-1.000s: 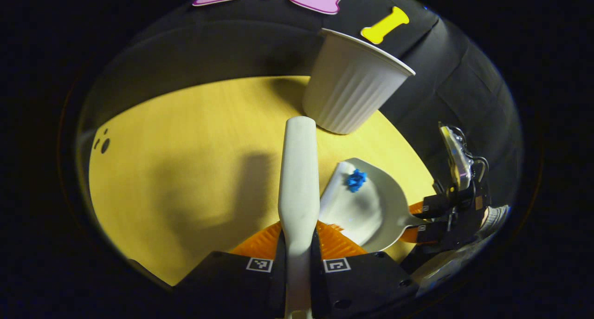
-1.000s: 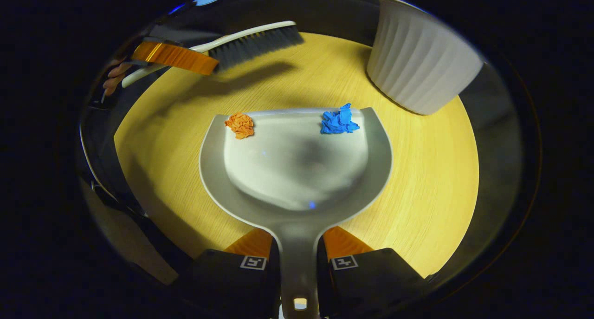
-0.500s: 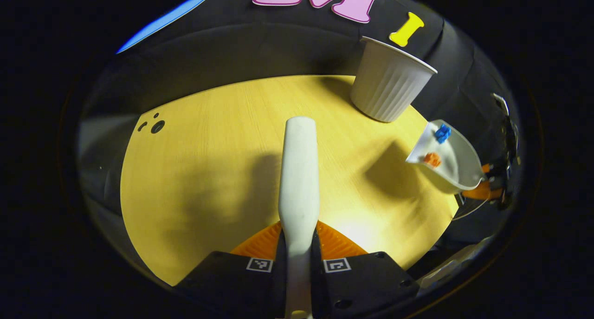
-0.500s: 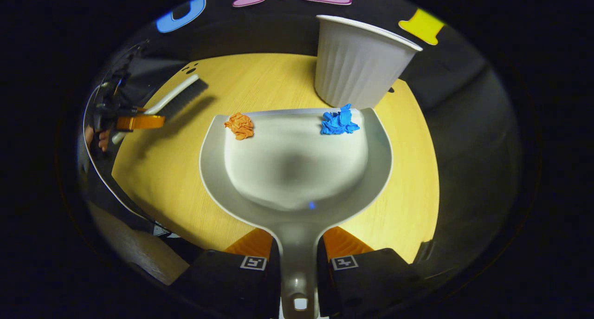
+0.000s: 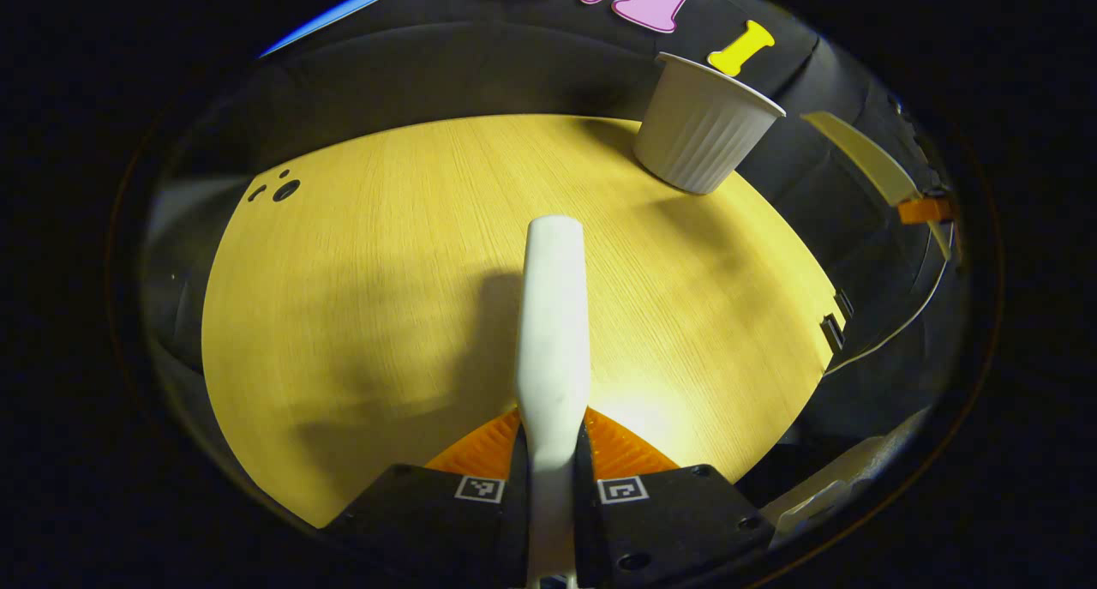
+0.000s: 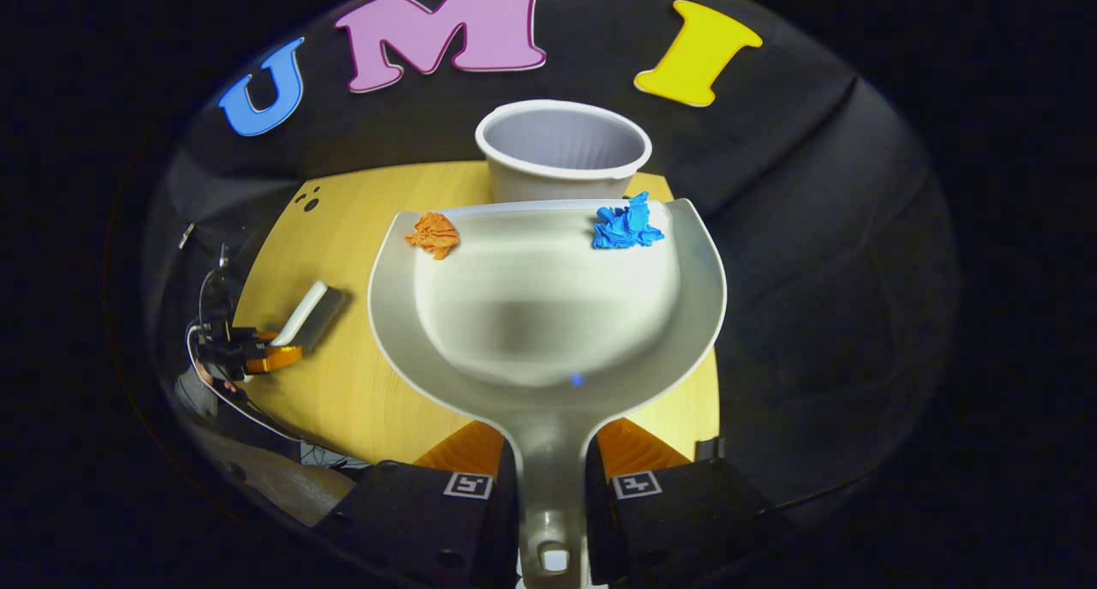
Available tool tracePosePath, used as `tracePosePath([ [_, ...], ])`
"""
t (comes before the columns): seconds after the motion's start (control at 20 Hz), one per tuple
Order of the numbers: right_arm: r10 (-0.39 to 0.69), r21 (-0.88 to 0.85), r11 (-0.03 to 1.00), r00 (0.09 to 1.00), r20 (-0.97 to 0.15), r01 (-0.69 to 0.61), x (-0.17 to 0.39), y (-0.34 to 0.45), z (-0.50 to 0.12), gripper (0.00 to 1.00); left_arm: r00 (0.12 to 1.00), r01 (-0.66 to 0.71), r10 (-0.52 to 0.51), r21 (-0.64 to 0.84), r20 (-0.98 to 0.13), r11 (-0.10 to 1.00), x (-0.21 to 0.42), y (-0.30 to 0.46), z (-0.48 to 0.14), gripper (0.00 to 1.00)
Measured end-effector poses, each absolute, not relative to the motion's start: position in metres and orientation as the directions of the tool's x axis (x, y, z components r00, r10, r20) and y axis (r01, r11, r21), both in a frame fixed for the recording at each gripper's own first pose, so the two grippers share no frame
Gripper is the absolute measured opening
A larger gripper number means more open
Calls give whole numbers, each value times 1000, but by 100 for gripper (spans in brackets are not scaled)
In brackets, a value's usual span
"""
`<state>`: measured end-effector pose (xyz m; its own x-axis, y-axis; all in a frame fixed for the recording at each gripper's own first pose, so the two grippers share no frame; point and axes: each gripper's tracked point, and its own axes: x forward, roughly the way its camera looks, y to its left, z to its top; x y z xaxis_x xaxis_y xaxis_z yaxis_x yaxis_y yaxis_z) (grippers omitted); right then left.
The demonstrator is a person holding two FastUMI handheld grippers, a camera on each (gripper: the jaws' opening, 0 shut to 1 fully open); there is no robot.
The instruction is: Pick up the small broom and dustpan from the desktop, sweep the trash into the dustpan with the broom, and then empty the trash into the garbage bin.
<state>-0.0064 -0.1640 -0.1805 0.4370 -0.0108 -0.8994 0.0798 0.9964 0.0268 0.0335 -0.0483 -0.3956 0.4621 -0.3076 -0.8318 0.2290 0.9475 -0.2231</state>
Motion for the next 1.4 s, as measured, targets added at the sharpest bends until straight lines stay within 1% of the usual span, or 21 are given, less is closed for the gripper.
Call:
tracePosePath([
  [0.05,-24,17,996,442,-897,90,5,-175,-170,32,460,229,-312,-228,-831,946,32,-50,-397,24],
  [0.1,-38,7,995,446,-894,100,18,-184,-163,36,460,229,-316,-233,-830,945,32,-50,-398,24],
  [0.25,-98,-39,989,446,-890,141,50,-215,-151,36,460,225,-320,-240,-828,944,31,-51,-399,24],
  [0.3,-126,-69,987,438,-890,146,60,-225,-151,32,462,223,-319,-240,-827,945,31,-50,-399,24],
  [0.35,-156,-105,984,429,-890,142,72,-236,-151,32,466,220,-317,-239,-826,946,32,-50,-399,24],
  [0.4,-181,-136,981,418,-890,136,82,-244,-151,35,469,216,-315,-239,-825,947,32,-49,-398,25],
  [0.55,-256,-242,966,383,-887,86,113,-267,-146,36,474,194,-311,-247,-824,949,29,-44,-400,24],
  [0.6,-274,-269,961,371,-887,68,122,-271,-144,36,474,189,-310,-249,-824,950,27,-42,-400,27],
  [0.65,-292,-296,954,361,-886,44,132,-274,-142,32,476,181,-308,-251,-824,951,27,-41,-402,25],
  [0.7,-309,-324,946,348,-885,17,139,-276,-143,36,476,174,-307,-254,-824,951,26,-39,-403,25],
  [0.75,-333,-357,934,326,-885,-16,144,-279,-142,36,476,167,-305,-256,-825,952,25,-38,-404,24],
  [0.8,-359,-393,918,305,-882,-56,147,-281,-140,31,475,161,-303,-257,-826,953,25,-37,-405,25],
  [0.85,-385,-426,899,284,-878,-100,150,-283,-139,35,476,155,-300,-258,-827,954,23,-36,-406,25],
  [0.9,-402,-447,884,265,-877,-139,152,-283,-138,35,476,150,-299,-259,-827,954,23,-35,-406,25],
  [1.0,-419,-465,861,228,-879,-208,156,-283,-141,36,477,143,-297,-261,-827,955,22,-33,-407,24],
  [1.05,-429,-472,848,213,-878,-240,158,-285,-140,39,476,141,-298,-262,-827,955,21,-34,-407,24],
  [1.1,-436,-477,837,201,-877,-268,160,-284,-141,36,475,139,-298,-264,-828,955,21,-34,-407,24],
  [1.15,-438,-477,832,191,-878,-283,163,-283,-142,36,473,138,-299,-265,-829,954,21,-35,-407,24],
  [1.3,-416,-446,852,163,-895,-275,165,-279,-149,36,472,137,-299,-267,-829,954,20,-35,-407,24],
  [1.35,-411,-438,856,152,-899,-275,167,-281,-147,36,472,138,-300,-266,-829,954,19,-36,-407,25],
  [1.4,-408,-433,858,144,-901,-275,168,-282,-147,35,474,138,-298,-264,-829,955,20,-36,-406,24],
])
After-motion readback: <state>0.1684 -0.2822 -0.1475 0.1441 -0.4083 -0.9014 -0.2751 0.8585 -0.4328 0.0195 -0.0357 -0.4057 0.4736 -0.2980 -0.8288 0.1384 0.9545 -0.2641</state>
